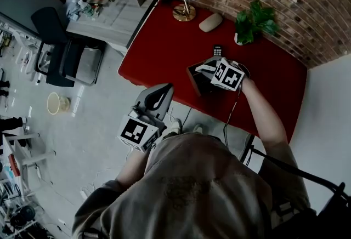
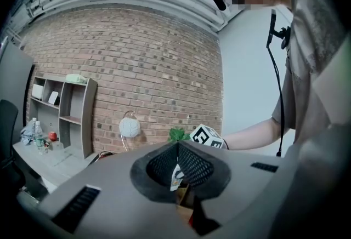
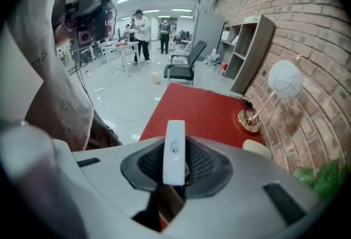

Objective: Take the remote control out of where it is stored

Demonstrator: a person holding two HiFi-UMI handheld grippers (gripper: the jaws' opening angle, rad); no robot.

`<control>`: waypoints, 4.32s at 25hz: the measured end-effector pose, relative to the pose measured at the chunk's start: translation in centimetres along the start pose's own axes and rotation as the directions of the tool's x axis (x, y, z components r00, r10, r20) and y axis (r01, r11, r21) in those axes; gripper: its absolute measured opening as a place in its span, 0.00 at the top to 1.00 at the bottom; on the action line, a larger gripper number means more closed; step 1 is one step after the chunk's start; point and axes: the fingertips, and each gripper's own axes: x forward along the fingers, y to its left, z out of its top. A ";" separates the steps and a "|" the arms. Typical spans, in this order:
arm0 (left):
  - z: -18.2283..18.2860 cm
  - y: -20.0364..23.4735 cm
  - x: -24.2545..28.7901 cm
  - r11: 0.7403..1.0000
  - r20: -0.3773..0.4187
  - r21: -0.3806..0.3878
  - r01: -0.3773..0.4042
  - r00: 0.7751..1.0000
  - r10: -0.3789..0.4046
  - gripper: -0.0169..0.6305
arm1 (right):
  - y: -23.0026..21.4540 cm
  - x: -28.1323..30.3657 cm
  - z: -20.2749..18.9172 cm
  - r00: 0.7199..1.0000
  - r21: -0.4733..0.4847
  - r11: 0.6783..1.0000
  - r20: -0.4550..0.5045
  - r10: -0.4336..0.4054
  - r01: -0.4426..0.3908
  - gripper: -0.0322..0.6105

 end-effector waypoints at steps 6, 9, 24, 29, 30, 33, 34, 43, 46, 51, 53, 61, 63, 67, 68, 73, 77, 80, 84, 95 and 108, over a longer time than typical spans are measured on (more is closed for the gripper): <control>0.7 0.1 0.9 0.999 0.010 0.031 0.015 1.000 -0.015 0.96 | -3.1 -6.3 3.2 0.953 0.090 0.975 0.207 -0.220 0.205 0.82; 1.2 0.0 1.3 0.999 0.017 0.045 0.021 1.000 -0.022 0.96 | -4.1 -10.1 4.7 0.889 0.143 0.942 0.314 -0.334 0.304 0.82; 5.9 0.6 2.3 0.998 0.108 0.061 0.018 0.994 -0.025 0.96 | -2.2 -28.0 9.4 0.432 0.333 0.723 0.625 -0.650 0.606 0.82; 6.9 1.2 2.5 0.996 0.122 0.087 0.006 0.992 -0.016 0.96 | -0.9 -32.3 9.5 0.308 0.432 0.675 0.654 -0.691 0.598 0.82; 7.1 1.3 2.6 0.996 0.125 0.091 0.003 0.992 -0.015 0.96 | -0.7 -32.9 9.3 0.287 0.440 0.664 0.657 -0.697 0.604 0.82; 7.3 1.8 2.6 0.995 0.122 0.100 -0.005 0.992 -0.007 0.96 | 0.1 -34.8 8.8 0.221 0.459 0.631 0.671 -0.708 0.626 0.82; 7.4 1.9 2.5 0.995 0.119 0.100 -0.007 0.993 -0.005 0.96 | 0.5 -35.4 8.6 0.200 0.463 0.621 0.677 -0.709 0.633 0.82; 7.8 2.5 2.6 0.994 0.116 0.112 -0.022 0.993 0.009 0.96 | 3.7 -36.5 6.3 0.147 0.498 0.583 0.666 -0.731 0.643 0.82; 7.4 2.8 2.5 0.993 0.094 0.112 -0.027 0.995 0.017 0.96 | 4.1 -36.5 5.1 0.137 0.542 0.576 0.645 -0.752 0.611 0.82; 7.9 2.9 2.6 1.000 0.123 0.027 -0.005 0.992 0.002 0.96 | 4.5 -36.4 5.2 0.142 0.533 0.572 0.642 -0.753 0.623 0.82; 7.8 2.8 2.6 0.999 0.121 0.043 -0.004 0.993 -0.001 0.96 | 4.8 -36.4 5.4 0.139 0.534 0.575 0.647 -0.750 0.620 0.82; 7.4 2.5 2.4 0.998 0.106 0.063 -0.004 0.994 -0.003 0.96 | 5.2 -36.2 5.3 0.145 0.536 0.582 0.647 -0.748 0.612 0.82; 7.2 2.5 2.4 0.998 0.096 0.068 -0.008 0.995 0.002 0.96 | 5.1 -36.2 5.2 0.146 0.536 0.579 0.644 -0.751 0.614 0.82; 7.2 2.3 2.5 0.997 0.104 0.071 -0.005 0.995 -0.003 0.96 | 4.3 -35.8 4.7 0.169 0.540 0.569 0.616 -0.769 0.620 0.82; 7.0 2.2 2.6 0.998 0.096 0.070 -0.006 0.995 0.000 0.96 | 4.0 -35.6 4.5 0.178 0.542 0.568 0.607 -0.774 0.619 0.82; 7.0 1.4 2.8 0.997 0.103 0.076 0.009 0.995 -0.017 0.96 | 1.8 -33.7 3.0 0.246 0.555 0.563 0.543 -0.803 0.613 0.82; 7.0 0.9 3.2 0.996 0.103 0.083 0.021 0.994 -0.029 0.96 | -0.5 -31.6 1.1 0.306 0.576 0.555 0.477 -0.824 0.600 0.82; 7.4 0.3 3.5 0.996 0.120 0.084 0.035 0.992 -0.045 0.96 | -2.4 -29.2 -0.9 0.359 0.592 0.551 0.420 -0.834 0.588 0.82; 6.8 0.0 4.0 0.996 0.107 0.080 0.044 0.993 -0.053 0.96 | -5.0 -24.8 -4.8 0.447 0.640 0.549 0.335 -0.829 0.538 0.82; 6.4 -0.2 4.7 0.996 0.088 0.074 0.050 0.994 -0.056 0.96 | -9.2 -12.8 -15.3 0.675 0.731 0.506 0.084 -0.733 0.458 0.82; 6.0 0.3 5.0 0.997 0.066 0.058 0.043 0.997 -0.047 0.96 | -9.6 -4.1 -24.4 0.825 0.872 0.325 -0.143 -0.547 0.367 0.82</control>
